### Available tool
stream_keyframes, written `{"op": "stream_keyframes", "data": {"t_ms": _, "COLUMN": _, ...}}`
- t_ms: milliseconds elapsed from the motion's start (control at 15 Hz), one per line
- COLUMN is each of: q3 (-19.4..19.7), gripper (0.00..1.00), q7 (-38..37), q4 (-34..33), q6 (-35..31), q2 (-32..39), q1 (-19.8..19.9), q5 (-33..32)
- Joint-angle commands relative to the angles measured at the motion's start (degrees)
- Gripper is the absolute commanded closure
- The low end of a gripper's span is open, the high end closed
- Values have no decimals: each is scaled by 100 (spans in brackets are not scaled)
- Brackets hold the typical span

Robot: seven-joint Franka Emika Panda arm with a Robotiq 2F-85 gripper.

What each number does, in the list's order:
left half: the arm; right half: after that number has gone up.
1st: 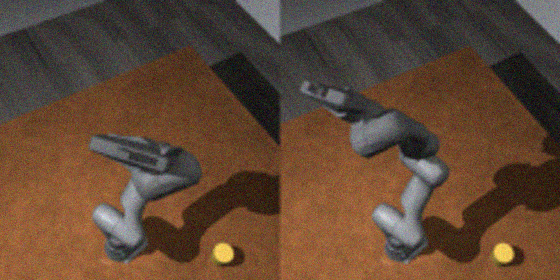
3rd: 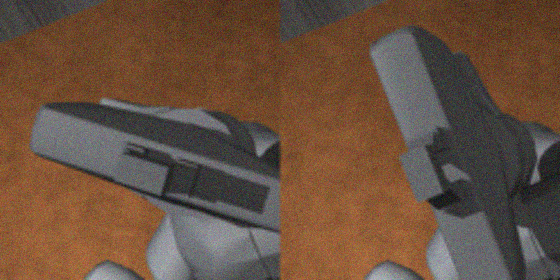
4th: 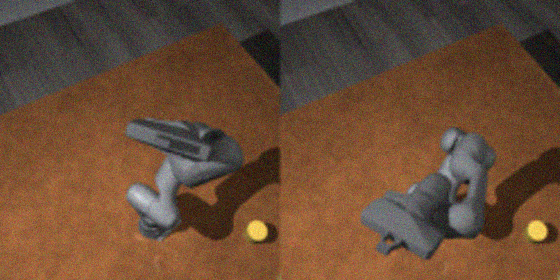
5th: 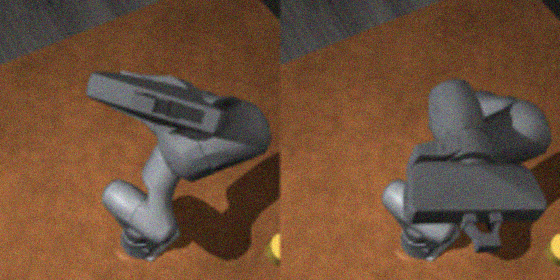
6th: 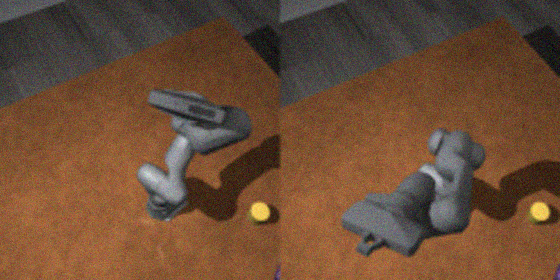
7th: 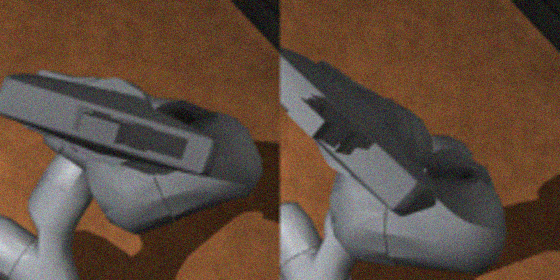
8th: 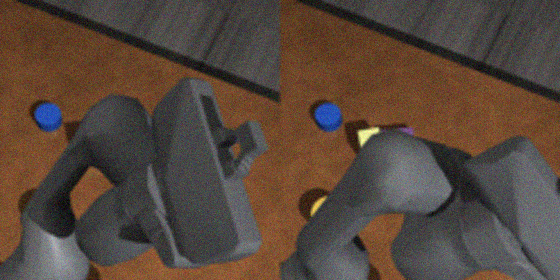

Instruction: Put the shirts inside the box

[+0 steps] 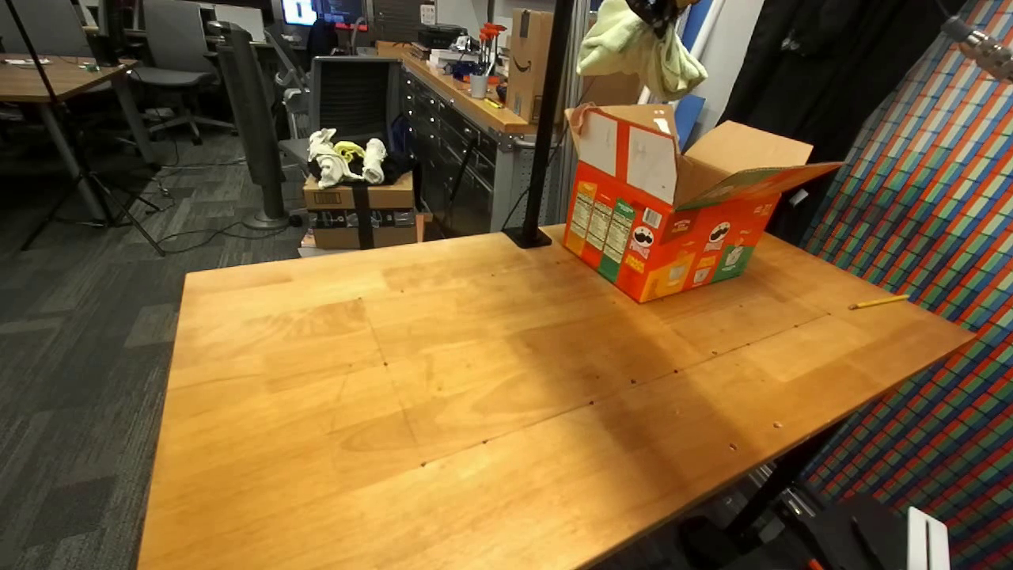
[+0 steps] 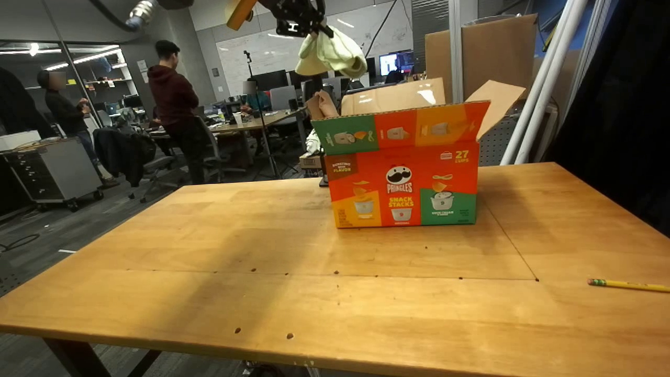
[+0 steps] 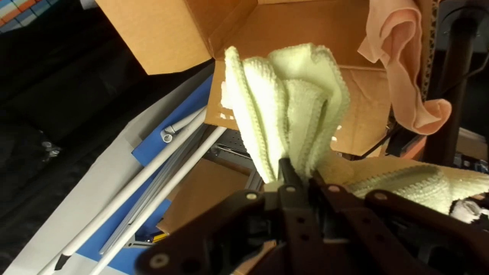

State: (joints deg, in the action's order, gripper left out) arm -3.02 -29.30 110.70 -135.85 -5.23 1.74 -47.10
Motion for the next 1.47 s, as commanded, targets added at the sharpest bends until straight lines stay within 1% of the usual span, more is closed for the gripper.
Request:
{"op": "stream_keyframes", "data": {"t_ms": 0, "q3": 129, "gripper": 94, "q7": -271, "q4": -205, "q6": 104, "q2": 158, "q1": 94, "q5": -191}}
{"op": "stream_keyframes", "data": {"t_ms": 600, "q3": 642, "gripper": 94, "q7": -382, "q4": 49, "q6": 16, "q2": 609, "q1": 308, "q5": 3}}
{"op": "stream_keyframes", "data": {"t_ms": 800, "q3": 691, "gripper": 94, "q7": -404, "q4": 204, "q6": 69, "q2": 732, "q1": 256, "q5": 18}}
{"op": "stream_keyframes", "data": {"t_ms": 1067, "q3": 610, "gripper": 94, "q7": -389, "q4": 554, "q6": 175, "q2": 776, "q1": 120, "q5": 149}}
{"op": "stream_keyframes", "data": {"t_ms": 1133, "q3": 582, "gripper": 92, "q7": -405, "q4": 633, "q6": 231, "q2": 780, "q1": 71, "q5": 146}}
{"op": "stream_keyframes", "data": {"t_ms": 1200, "q3": 559, "gripper": 85, "q7": -382, "q4": 679, "q6": 286, "q2": 789, "q1": 30, "q5": 192}}
{"op": "stream_keyframes", "data": {"t_ms": 1267, "q3": 537, "gripper": 67, "q7": -409, "q4": 721, "q6": 347, "q2": 793, "q1": -16, "q5": 175}}
{"op": "stream_keyframes", "data": {"t_ms": 1333, "q3": 513, "gripper": 63, "q7": -385, "q4": 749, "q6": 402, "q2": 791, "q1": -55, "q5": 204}}
{"op": "stream_keyframes", "data": {"t_ms": 1400, "q3": 491, "gripper": 54, "q7": -394, "q4": 780, "q6": 444, "q2": 778, "q1": -95, "q5": 209}}
